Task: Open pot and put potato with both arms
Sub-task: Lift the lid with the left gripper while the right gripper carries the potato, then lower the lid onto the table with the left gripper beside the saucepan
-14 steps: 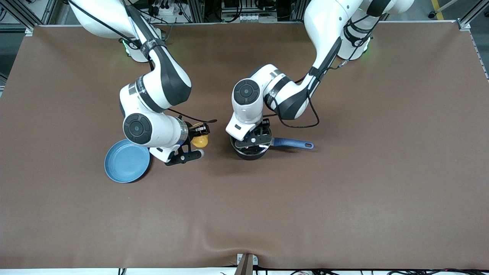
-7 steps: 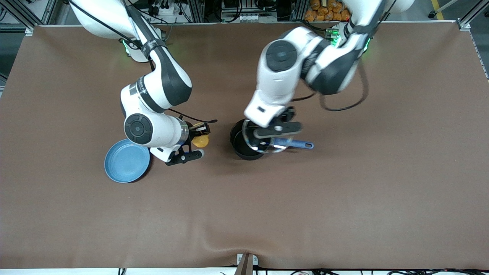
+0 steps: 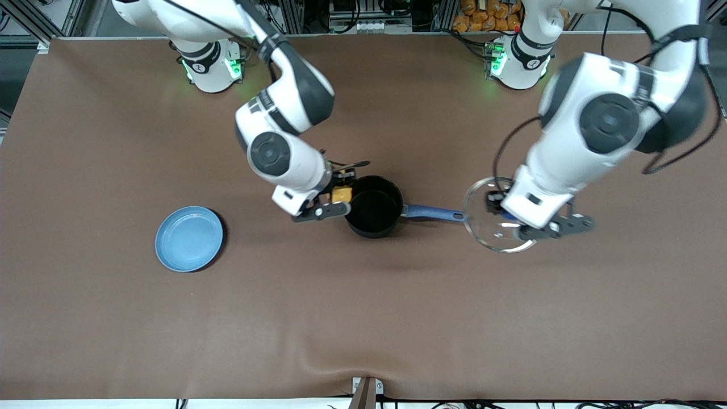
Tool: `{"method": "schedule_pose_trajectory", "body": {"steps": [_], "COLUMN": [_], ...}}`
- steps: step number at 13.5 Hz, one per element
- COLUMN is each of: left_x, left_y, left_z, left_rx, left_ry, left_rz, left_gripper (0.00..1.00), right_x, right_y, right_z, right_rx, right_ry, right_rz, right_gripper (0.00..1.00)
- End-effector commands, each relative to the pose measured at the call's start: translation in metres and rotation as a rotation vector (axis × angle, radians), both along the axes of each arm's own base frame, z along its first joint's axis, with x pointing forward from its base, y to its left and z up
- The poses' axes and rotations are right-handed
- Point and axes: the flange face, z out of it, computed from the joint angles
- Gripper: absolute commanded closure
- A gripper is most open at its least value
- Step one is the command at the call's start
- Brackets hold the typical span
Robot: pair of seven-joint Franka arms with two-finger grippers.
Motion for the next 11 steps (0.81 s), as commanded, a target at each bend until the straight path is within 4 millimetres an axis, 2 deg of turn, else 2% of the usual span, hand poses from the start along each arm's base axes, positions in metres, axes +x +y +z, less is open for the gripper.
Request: {"method": "schedule_pose_trajectory", "body": {"steps": [1, 2, 3, 4, 5, 7, 10, 11], "left_x": [0.022, 0.028, 0.032, 0.034, 0.035, 0.04, 0.038, 0.029], "left_y": [0.091, 0.117, 0.135, 0.145, 0.146, 0.157, 0.2, 0.203], "left_z": [-0.009, -0.017, -0.021, -0.026, -0.029, -0.048, -0.116, -0.139], "left_rx": [-0.028, -0.043, -0.05, -0.052, -0.051, -0.042, -0.051, -0.051], "left_ry": [0.021, 0.026, 0.028, 0.034, 0.034, 0.049, 0.034, 0.011], "left_rz": [-0.071, -0.088, -0.104, -0.108, -0.109, -0.1, -0.096, -0.099], "left_gripper": [1.0, 1.0, 1.0, 1.0, 1.0, 1.0, 1.0, 1.0], "right_x": [-0.01, -0.011, -0.013, -0.011, -0.017, -0.019, -0.022, -0.023], "right_y": [0.025, 0.038, 0.048, 0.052, 0.062, 0.065, 0.066, 0.067], "right_z": [-0.017, -0.029, -0.048, -0.065, -0.079, -0.095, -0.112, -0.119], "right_rx": [-0.004, 0.004, 0.009, 0.015, 0.019, 0.009, -0.006, -0.009], "right_ry": [-0.062, -0.098, -0.127, -0.145, -0.156, -0.148, -0.139, -0.138], "right_rz": [-0.044, -0.055, -0.063, -0.074, -0.069, -0.095, -0.09, -0.09], "right_gripper": [1.0, 1.0, 1.0, 1.0, 1.0, 1.0, 1.0, 1.0]}}
